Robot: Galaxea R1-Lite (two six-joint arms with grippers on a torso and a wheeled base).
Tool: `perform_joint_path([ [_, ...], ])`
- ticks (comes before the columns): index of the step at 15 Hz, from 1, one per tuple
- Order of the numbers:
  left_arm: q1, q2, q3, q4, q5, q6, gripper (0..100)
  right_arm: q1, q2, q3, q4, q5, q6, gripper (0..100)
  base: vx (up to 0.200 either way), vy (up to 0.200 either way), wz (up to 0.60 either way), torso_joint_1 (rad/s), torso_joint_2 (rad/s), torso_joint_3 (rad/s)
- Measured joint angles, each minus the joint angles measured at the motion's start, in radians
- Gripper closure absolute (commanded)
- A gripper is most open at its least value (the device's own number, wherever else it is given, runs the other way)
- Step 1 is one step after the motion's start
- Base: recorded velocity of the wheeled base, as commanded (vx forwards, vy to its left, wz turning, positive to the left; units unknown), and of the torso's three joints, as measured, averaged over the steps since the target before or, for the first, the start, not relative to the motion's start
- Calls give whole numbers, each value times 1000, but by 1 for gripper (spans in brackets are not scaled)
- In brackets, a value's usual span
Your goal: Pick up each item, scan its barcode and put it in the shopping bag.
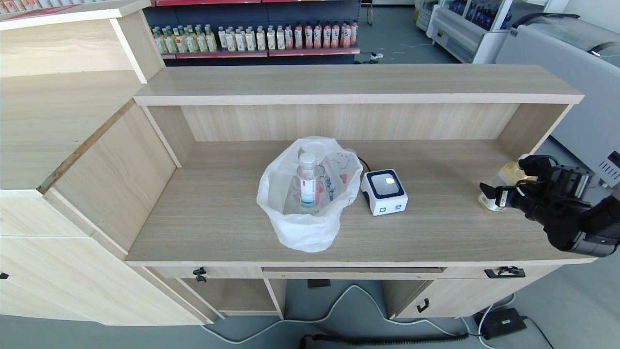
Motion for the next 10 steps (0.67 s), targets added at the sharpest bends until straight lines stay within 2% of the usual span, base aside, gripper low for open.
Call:
perform_joint_path([
  [10,0,0,0,0,0,0,0,12,99,-137,3,-1,-9,0,0,0,0,0,0,0],
])
